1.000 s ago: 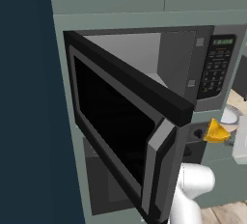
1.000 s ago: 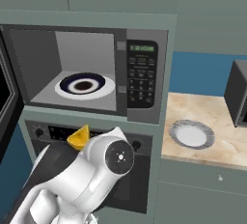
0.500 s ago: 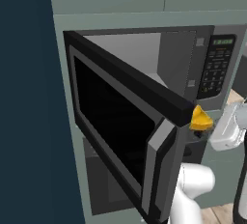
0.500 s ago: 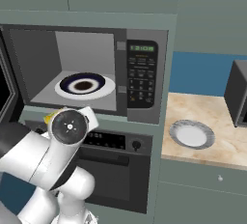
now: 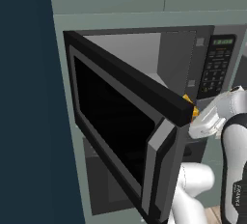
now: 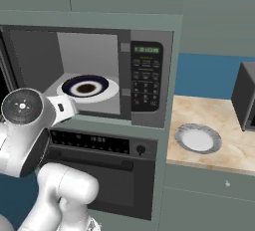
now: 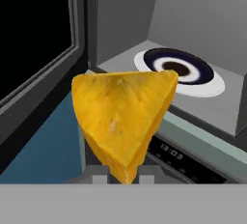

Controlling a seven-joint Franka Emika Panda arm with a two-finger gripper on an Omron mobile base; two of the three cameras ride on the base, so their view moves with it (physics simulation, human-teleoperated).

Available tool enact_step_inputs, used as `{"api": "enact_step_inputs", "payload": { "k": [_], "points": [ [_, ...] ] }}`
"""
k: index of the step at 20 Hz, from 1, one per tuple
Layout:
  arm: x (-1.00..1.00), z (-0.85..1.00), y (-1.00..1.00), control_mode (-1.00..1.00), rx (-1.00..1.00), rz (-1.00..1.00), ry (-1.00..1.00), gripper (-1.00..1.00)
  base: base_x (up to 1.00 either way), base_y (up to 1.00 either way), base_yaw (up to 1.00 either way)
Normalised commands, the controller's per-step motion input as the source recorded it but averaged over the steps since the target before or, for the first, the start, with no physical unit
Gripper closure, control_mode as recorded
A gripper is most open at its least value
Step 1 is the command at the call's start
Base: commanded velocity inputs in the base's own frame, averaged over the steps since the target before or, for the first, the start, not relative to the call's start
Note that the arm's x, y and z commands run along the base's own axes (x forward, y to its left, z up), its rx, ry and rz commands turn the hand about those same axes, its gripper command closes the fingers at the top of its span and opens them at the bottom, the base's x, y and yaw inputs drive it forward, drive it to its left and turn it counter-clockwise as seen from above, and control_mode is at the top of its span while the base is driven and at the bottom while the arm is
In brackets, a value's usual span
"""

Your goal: Pick the cheese from the counter and place it in the microwave. Then turn on the microwave.

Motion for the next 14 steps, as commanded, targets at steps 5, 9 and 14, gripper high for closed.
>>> {"api": "enact_step_inputs", "payload": {
  "k": [5, 9, 14],
  "points": [
    [0.26, 0.33, 0.15, -1.0, 0.0, -0.13, 0.03, 1.0, 0.0, 0.0, 0.0],
    [0.35, 0.15, 0.0, -1.0, 0.0, -0.14, 0.03, 1.0, 0.0, 0.0, 0.0],
    [0.39, 0.0, 0.0, -1.0, 0.0, -0.11, 0.04, 1.0, 0.0, 0.0, 0.0]
  ]
}}
